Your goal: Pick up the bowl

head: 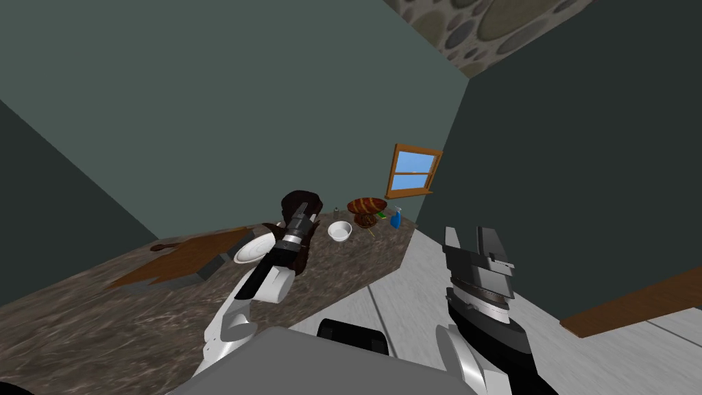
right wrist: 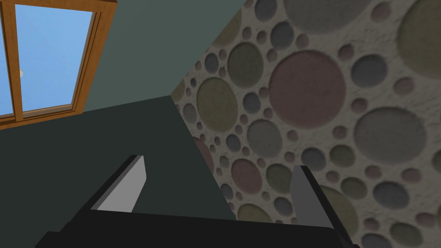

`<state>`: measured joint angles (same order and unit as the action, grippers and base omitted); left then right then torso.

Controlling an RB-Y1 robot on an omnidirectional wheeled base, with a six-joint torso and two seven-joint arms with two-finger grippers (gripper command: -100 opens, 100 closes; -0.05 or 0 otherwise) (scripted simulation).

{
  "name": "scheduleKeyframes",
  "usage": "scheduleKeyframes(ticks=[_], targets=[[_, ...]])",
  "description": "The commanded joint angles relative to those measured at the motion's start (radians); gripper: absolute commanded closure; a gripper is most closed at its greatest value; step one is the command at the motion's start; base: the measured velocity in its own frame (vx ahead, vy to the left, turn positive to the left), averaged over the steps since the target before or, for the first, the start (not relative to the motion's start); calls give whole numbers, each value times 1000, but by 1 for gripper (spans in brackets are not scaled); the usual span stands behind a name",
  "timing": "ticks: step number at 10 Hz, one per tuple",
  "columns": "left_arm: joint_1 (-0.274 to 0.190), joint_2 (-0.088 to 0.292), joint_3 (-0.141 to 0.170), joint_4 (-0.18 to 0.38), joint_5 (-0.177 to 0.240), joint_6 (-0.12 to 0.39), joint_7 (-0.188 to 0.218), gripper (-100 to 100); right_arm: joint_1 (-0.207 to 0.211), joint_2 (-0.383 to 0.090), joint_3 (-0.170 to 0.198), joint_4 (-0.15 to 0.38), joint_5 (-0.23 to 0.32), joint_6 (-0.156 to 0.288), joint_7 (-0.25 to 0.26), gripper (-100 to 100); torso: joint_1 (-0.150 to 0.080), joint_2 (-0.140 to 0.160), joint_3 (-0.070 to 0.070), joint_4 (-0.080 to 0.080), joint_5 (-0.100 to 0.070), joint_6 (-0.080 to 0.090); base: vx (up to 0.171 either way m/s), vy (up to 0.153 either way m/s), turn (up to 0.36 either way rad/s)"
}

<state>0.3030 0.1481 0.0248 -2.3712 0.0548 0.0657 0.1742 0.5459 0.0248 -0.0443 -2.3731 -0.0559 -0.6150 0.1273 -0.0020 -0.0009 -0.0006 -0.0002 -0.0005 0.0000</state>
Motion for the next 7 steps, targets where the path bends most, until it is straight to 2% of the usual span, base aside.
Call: scheduleKeyframes(ticks=[1,2,3,5,6,7], targets=[[-12,5,2,0,4,50,7,-100,0,0,0,0,0,0,0,0,0,0,0,0,0,0,20,-31,-43],[-12,5,2,0,4,57,7,-100,0,0,0,0,0,0,0,0,0,0,0,0,0,0,11,-13,7],[-33,15,7,-1,13,98,20,-100,0,0,0,0,0,0,0,0,1,0,0,0,0,0,20,-29,-70],[-33,15,7,-1,13,132,20,-100,0,0,0,0,0,0,0,0,0,0,0,0,0,0,16,-18,-24],[-53,25,12,-2,23,172,33,-100,0,0,0,0,0,0,0,0,1,0,0,0,0,0,24,-30,-85],[-53,25,12,-2,23,201,33,-100,0,0,0,0,0,0,0,0,0,0,0,0,0,0,23,-30,-44]])
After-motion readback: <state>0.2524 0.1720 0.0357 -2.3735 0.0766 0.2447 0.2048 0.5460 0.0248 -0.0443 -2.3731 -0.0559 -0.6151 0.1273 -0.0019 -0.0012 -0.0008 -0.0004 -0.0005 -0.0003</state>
